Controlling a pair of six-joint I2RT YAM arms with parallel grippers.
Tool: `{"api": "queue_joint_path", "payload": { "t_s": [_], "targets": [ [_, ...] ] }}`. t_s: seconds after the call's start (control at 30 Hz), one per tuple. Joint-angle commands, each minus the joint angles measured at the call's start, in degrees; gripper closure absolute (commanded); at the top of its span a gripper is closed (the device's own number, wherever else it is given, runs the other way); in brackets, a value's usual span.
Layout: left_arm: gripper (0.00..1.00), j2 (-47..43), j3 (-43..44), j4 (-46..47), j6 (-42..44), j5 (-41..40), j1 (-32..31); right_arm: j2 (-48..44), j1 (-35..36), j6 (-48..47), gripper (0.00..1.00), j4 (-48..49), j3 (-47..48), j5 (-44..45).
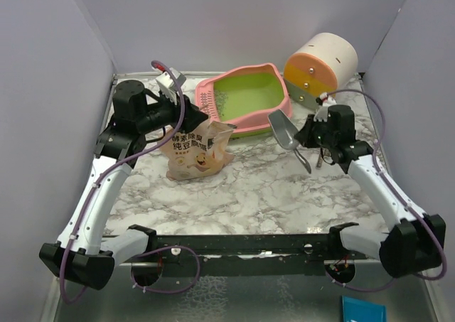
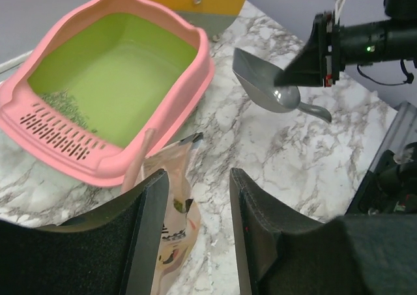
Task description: Fill the litter box with clean litter
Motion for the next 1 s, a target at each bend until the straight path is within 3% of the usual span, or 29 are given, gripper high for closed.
{"api": "queue_joint_path", "payload": {
  "t_s": [0.0,0.13,0.3,0.33,0.4,0.53,0.73,0.97],
  "targets": [
    [0.54,0.3,4.3,3.4,-3.1,9.4,-0.4,-6.9,11.8,-10.0,0.99,-1.4,12.7,2.0],
    [0.53,2.3,7.1,3.4,-6.2,13.5,-0.4,-2.3,24.3,-15.3,0.99,-10.6,23.2,10.6],
    [0.46,1.9,8.2,0.9,-6.5,14.1,-0.4,1.3,35.9,-19.6,0.99,-12.3,27.1,23.0],
    [0.37,1.6,8.3,0.4,-6.7,14.1,-0.4,1.8,36.7,-19.7,0.99,-12.6,27.7,23.8],
    [0.33,1.2,8.4,-0.3,-6.8,15.1,-0.4,2.3,37.6,-19.6,0.99,-12.4,28.6,24.4],
    [0.44,0.9,9.0,-4.0,-6.2,15.1,-0.4,1.0,38.2,-18.8,0.99,-10.7,29.5,25.1],
    [0.45,1.4,8.0,-8.6,-5.3,15.3,-0.4,-0.4,38.2,-19.8,0.99,-10.4,33.0,23.0],
    [0.48,3.8,7.9,-5.5,-8.3,17.4,-0.6,-0.3,38.9,-20.1,0.99,-10.0,34.9,21.6]
  ]
}}
